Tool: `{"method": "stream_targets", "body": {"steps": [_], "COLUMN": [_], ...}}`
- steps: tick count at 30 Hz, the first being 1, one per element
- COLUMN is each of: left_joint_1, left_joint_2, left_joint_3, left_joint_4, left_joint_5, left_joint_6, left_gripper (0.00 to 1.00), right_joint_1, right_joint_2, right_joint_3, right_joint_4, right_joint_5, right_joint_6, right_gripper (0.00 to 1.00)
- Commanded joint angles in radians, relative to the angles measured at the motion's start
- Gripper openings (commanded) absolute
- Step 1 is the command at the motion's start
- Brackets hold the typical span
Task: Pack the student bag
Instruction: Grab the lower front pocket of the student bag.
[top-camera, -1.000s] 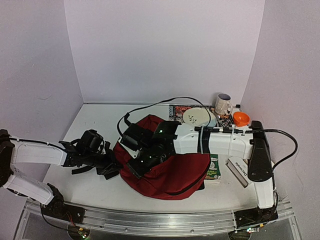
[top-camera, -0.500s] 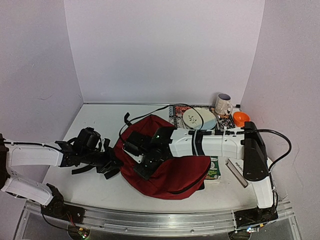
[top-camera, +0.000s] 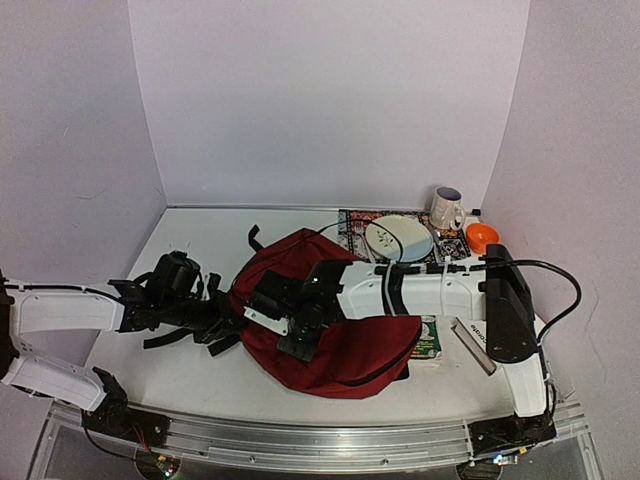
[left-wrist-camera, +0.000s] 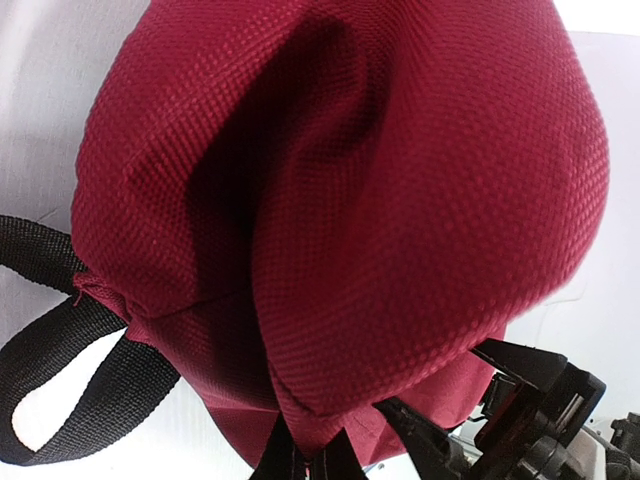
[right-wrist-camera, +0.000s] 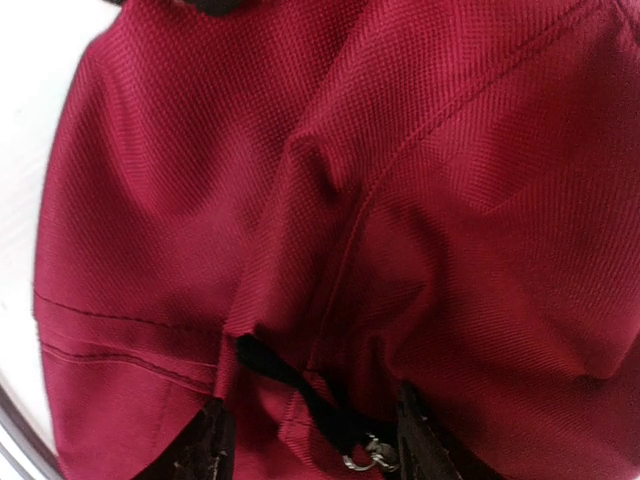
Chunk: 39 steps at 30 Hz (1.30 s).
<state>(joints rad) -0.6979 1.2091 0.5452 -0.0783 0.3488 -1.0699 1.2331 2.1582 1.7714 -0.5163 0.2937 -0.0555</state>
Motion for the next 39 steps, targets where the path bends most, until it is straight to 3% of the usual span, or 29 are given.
{"method": "stream_targets", "body": {"steps": [1,4,20,27,31,39], "left_joint_1": [-0.006,-0.006,-0.006,-0.006,-0.006,-0.006], "left_joint_2": [-0.028,-0.026,-0.035,-0.037,-0.033,-0.019], "left_joint_3": [0.060,0.063,0.068,0.058,0.047,0.015], "left_joint_4": [0.024,0.023,0.020,0.014,-0.007,-0.050], "left_joint_5": [0.028,0.034,0.037,0.015,-0.019,-0.103], "left_joint_6": [0.018,0.016,0.012,0.015,0.029,0.060], "left_gripper": [0.00,0.00,0.00,0.00,0.00,0.00], "right_joint_1": [-0.001,-0.001,0.015,0.015,0.011,-0.054], "right_joint_2": [0.029,0.032,0.073,0.044,-0.013,-0.168], "right_joint_3": [0.016,0.016,0.012,-0.005,-0.030,-0.126], "right_joint_4": [-0.042,-0.002,0.054,0.091,0.116,0.204], "right_joint_5": [0.093,0.099,0.084,0.084,0.077,-0.053], "right_joint_6": [-0.060,-0.056,-0.114,-0.114,-0.095,-0.011], "right_gripper": [0.49,0.44,0.44,0.16,0.04,0.02]}}
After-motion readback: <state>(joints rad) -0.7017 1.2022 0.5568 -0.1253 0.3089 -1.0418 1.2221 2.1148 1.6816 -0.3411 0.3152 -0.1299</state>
